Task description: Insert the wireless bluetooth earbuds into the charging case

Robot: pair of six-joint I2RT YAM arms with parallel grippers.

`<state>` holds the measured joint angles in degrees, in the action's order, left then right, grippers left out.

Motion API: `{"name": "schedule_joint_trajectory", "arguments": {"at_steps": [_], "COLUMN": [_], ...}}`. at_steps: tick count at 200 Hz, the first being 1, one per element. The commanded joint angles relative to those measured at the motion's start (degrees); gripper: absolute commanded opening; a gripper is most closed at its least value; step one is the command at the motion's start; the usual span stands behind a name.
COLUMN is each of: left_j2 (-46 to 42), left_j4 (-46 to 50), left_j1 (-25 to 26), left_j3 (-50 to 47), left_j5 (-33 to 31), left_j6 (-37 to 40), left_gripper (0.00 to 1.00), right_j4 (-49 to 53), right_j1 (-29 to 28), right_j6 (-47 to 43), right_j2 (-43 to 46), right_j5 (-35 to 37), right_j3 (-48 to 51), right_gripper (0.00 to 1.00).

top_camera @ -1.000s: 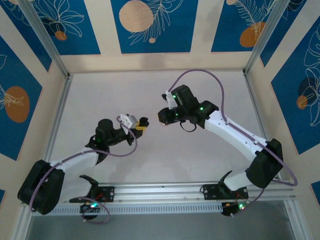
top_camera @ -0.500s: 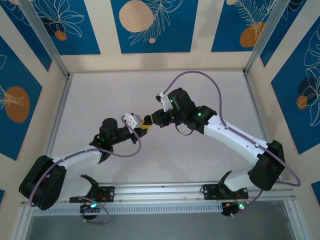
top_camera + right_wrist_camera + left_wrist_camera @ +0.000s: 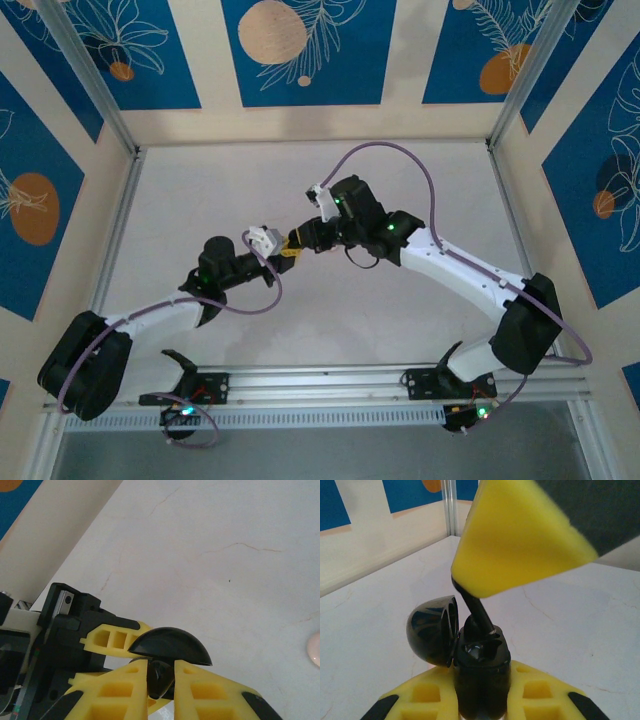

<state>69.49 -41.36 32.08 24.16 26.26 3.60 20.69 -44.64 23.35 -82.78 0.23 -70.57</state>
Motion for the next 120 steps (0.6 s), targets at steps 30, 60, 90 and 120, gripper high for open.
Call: {"name": "schedule_joint_trajectory", "arguments": {"at_steps": [30, 60, 90, 120], "left_j2": [-1.82, -2.65, -2.96, -2.92], "left_j4": [-3.72, -3.99, -4.24, -4.51], "left_j1": [0.87, 0.87, 0.88, 0.88], "left_j3": [1.68, 1.31, 1.24, 1.24], "left_j5": [-1.1, -1.99, -2.27, -2.18], "left_j6": [-0.42, -0.61, -0.78, -0.98], "left_gripper": [0.17, 0.17, 0.17, 0.17], "right_j4": [-0.38, 0.3, -0.18, -0.99], "right_j1": [-0.58, -0.8, -1.06, -1.34], "right_j6": [-0.16, -0.41, -0.37, -0.36], "right_j2": [-0.63, -0.75, -0.62, -0.8], "right_j5": [-1.59, -1.88, -2.22, -2.34], "right_j3": [0.07, 0.15, 0.34, 0.27], "right_gripper": [0.16, 0.16, 0.16, 0.16]}}
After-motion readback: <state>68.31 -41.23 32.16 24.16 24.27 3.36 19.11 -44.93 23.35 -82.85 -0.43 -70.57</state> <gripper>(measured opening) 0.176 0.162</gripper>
